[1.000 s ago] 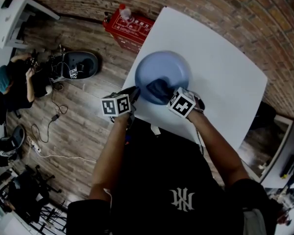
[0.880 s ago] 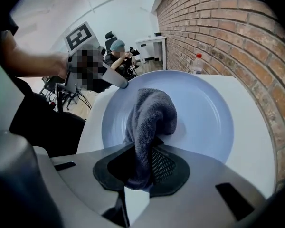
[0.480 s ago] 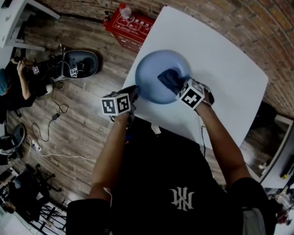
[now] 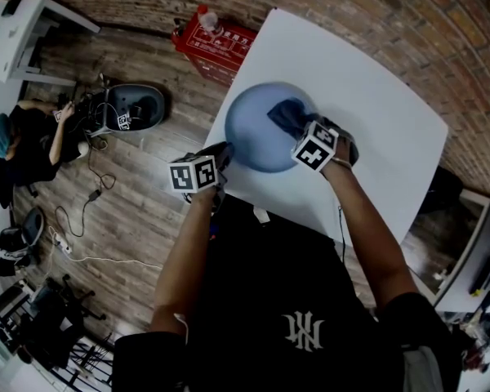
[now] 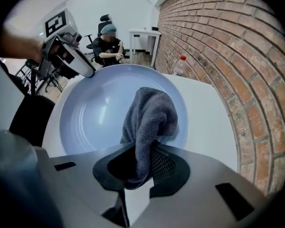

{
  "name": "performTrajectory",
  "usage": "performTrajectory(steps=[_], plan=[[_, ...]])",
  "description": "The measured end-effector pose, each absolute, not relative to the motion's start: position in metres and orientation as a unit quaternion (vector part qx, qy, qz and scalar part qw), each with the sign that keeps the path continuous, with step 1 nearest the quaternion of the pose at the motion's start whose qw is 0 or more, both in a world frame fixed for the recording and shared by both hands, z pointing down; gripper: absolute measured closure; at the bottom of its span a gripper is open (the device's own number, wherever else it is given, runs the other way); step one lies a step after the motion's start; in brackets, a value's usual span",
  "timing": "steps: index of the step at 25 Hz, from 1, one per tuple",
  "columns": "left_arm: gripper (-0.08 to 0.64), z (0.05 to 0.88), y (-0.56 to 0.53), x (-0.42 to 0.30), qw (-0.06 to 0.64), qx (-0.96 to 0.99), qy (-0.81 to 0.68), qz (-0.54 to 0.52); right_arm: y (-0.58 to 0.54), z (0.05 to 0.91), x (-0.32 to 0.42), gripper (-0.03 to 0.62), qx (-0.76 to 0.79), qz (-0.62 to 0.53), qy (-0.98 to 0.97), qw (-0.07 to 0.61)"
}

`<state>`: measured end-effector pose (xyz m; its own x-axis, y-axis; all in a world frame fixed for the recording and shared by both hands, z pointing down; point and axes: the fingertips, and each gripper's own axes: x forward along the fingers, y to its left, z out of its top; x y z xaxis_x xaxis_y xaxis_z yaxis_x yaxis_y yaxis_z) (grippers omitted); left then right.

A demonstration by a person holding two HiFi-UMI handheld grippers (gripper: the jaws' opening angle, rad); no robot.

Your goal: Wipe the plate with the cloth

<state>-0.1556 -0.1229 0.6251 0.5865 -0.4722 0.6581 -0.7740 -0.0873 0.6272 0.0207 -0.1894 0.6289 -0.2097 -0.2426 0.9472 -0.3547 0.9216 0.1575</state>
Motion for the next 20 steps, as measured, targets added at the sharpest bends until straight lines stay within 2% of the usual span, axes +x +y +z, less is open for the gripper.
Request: performTrajectory(steps=[4, 11, 20], plan=[[0.494, 0.626, -0.124, -0.156, 0.519, 0.723, -0.432, 0.146, -0.206, 0.628, 0.018, 0.510, 0.207, -0.010, -0.763, 0.612], [0.494, 0.626, -0.123, -0.155, 0.521, 0.722, -0.432, 0.144, -0.223, 0.627, 0.012, 0.511, 0.229, -0.075, -0.767, 0.595], [0.494, 0.627, -0.122, -0.154, 0.516, 0.719, -0.440, 0.155, -0.225, 0.625, 0.009, 0.511, 0.230, -0.055, -0.781, 0.578]])
